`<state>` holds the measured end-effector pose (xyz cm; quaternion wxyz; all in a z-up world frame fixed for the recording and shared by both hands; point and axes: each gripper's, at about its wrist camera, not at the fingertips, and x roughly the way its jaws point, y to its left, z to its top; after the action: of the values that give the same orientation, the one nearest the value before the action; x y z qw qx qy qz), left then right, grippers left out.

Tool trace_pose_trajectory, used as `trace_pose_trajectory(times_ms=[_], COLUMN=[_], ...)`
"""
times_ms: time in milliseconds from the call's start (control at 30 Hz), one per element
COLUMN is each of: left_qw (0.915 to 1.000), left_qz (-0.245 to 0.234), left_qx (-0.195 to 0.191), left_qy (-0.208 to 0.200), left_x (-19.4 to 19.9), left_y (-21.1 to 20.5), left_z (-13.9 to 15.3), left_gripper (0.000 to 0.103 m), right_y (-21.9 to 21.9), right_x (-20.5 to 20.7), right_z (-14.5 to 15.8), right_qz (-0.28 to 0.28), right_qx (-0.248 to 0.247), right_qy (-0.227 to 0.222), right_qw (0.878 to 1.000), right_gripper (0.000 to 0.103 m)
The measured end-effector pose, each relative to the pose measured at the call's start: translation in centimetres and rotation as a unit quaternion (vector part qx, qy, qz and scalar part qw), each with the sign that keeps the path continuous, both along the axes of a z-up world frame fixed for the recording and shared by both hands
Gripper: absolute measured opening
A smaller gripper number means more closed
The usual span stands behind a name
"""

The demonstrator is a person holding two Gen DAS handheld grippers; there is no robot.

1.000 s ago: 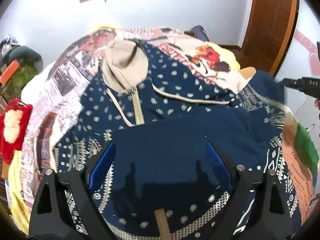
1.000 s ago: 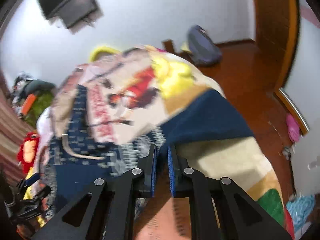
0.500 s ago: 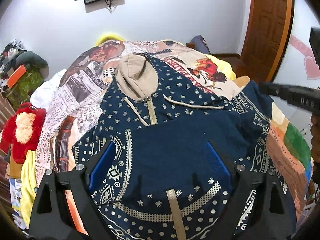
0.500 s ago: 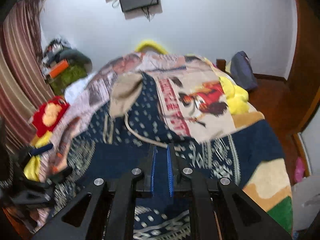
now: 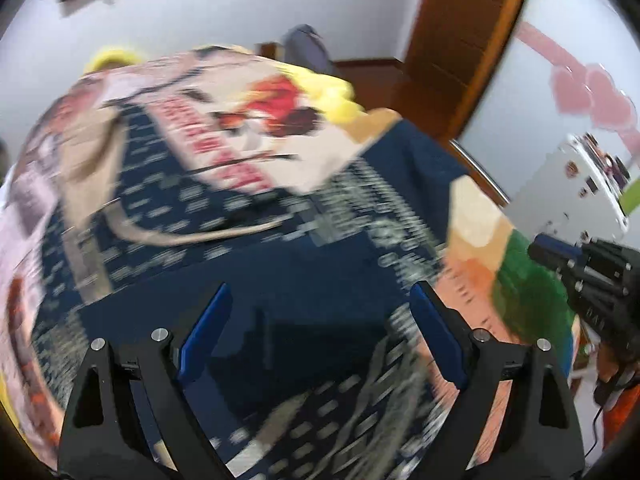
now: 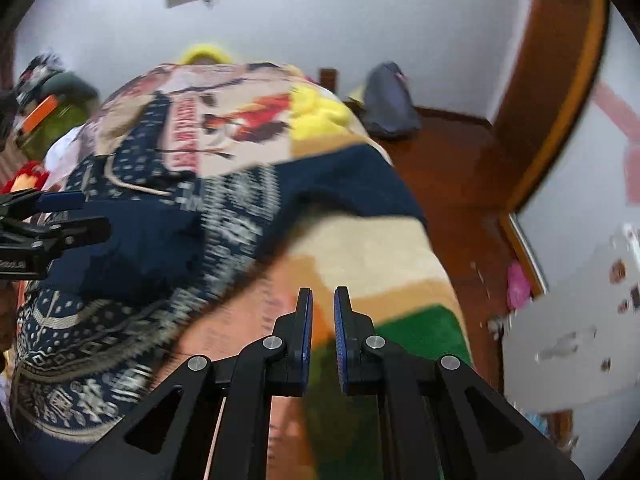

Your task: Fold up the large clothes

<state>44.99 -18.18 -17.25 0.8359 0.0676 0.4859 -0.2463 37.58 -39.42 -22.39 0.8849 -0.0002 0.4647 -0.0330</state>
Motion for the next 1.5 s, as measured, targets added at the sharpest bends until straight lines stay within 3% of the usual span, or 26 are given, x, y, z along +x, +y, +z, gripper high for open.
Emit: trace_pose_trajectory(times_ms=[133,300,533,633,667,700,800,1033,1167,1300,1500], left_qw=[0.9987,0.9954,0.9936,0.9965,0.9975,0.9982,0.9996,0.9971,0.9947,0.9947,0.9992], left_qz=[-0.044,-0.086,-0.044,-0.026,-0.019,-0.012,-0.007,-0.046,-0.045,-0.022,0.0], left_qx=[0.002,0.018,0.103,0.078,0.063,0.048,0.01,-0.011,-0.029,-0.026,-0.002], left_qy=[0.027,0.039,-0.014,0.013,0.023,0.032,0.024,-0.059,-0.087,-0.097,-0.039], left_x=[1.6,2.5,5.7,7.7,8.1,8.4,8.2,4.1,1.5,0.7,-0.2], left_y=[-6.2,-11.9,-14.4,-14.0,-13.7,-13.4,-12.1,-10.0,-7.6,-3.9,2.1], left_z=[-1.7,-3.8,-6.3,-6.6,-6.5,-6.2,-3.9,3.6,6.0,6.3,2.6], left_gripper=[0.09,0.081,0.059,0.033,0.013,0.004,0.002,0.002,0.002,0.002,0.002], right_y=[-3.9,-6.3,-6.2,-5.8,-5.7,-5.6,-5.3,-3.4,-1.6,0.8,4.0], right_x=[-0.1,-0.2,0.5,0.4,0.4,0.4,0.6,1.3,1.3,1.8,2.2], right_z=[-1.9,-3.4,-4.6,-4.2,-4.0,-3.9,-3.8,-2.6,-1.5,-1.2,-2.1], right_qz=[-0.047,-0.079,-0.084,-0.081,-0.078,-0.076,-0.072,-0.053,-0.036,-0.016,0.012], right_qx=[0.039,0.082,0.107,0.095,0.095,0.094,0.09,0.084,0.095,0.104,0.106], right_qy=[0.02,0.029,0.036,0.029,0.027,0.027,0.031,0.027,0.016,0.018,0.034], right_qw=[0.998,0.993,0.99,0.992,0.992,0.992,0.993,0.995,0.995,0.994,0.994], right_gripper=[0.007,0.007,0.007,0.007,0.007,0.007,0.007,0.007,0.007,0.007,0.007])
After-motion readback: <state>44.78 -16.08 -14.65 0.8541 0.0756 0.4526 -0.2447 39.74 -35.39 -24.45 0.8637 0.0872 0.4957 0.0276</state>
